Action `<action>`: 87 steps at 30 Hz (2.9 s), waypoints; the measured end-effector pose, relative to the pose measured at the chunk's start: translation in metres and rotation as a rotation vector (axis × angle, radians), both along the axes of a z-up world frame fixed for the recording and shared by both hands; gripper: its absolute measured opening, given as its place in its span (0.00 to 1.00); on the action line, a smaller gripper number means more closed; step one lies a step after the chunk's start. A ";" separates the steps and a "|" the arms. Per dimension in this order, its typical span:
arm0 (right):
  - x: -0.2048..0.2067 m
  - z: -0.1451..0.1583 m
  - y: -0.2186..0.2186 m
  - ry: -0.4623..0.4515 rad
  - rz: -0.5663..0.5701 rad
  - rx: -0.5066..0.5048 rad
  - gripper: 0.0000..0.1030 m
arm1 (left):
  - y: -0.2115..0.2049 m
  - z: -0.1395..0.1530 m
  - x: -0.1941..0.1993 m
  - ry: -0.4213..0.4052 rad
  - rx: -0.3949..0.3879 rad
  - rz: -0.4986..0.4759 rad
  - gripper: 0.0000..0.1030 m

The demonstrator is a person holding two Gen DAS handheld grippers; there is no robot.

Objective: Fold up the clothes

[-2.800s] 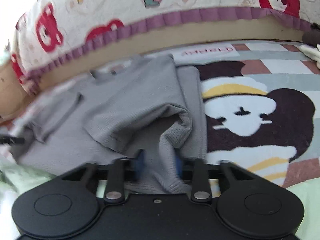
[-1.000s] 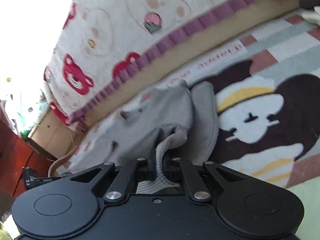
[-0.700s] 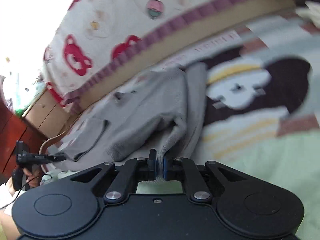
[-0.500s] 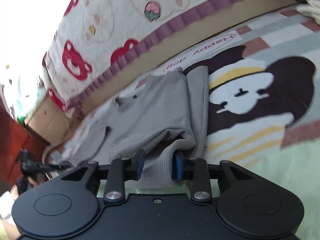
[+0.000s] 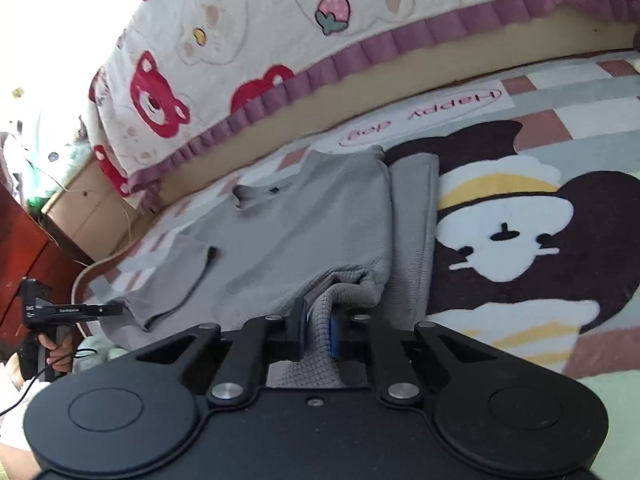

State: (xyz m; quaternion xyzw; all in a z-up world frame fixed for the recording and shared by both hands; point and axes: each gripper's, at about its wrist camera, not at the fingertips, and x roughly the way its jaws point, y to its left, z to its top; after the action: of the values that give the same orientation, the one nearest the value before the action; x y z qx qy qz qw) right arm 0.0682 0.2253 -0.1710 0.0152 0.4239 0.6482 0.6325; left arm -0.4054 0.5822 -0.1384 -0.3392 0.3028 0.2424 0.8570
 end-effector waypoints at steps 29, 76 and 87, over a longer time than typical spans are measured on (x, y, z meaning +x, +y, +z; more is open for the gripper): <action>0.029 0.030 -0.024 0.152 -0.080 0.058 0.06 | 0.010 0.006 -0.009 -0.007 -0.058 -0.065 0.03; -0.047 0.019 0.013 -0.396 -0.137 -0.249 0.52 | -0.028 0.021 0.040 0.231 -0.039 0.266 0.46; -0.175 0.058 0.128 -0.367 0.270 -0.051 0.53 | -0.019 0.003 -0.002 0.215 -0.215 0.448 0.66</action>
State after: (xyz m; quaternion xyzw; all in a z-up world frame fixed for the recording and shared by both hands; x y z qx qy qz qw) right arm -0.1066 0.3537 -0.1125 -0.1755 0.3160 0.7079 0.6068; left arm -0.4070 0.5628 -0.1352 -0.4592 0.3335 0.4270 0.7040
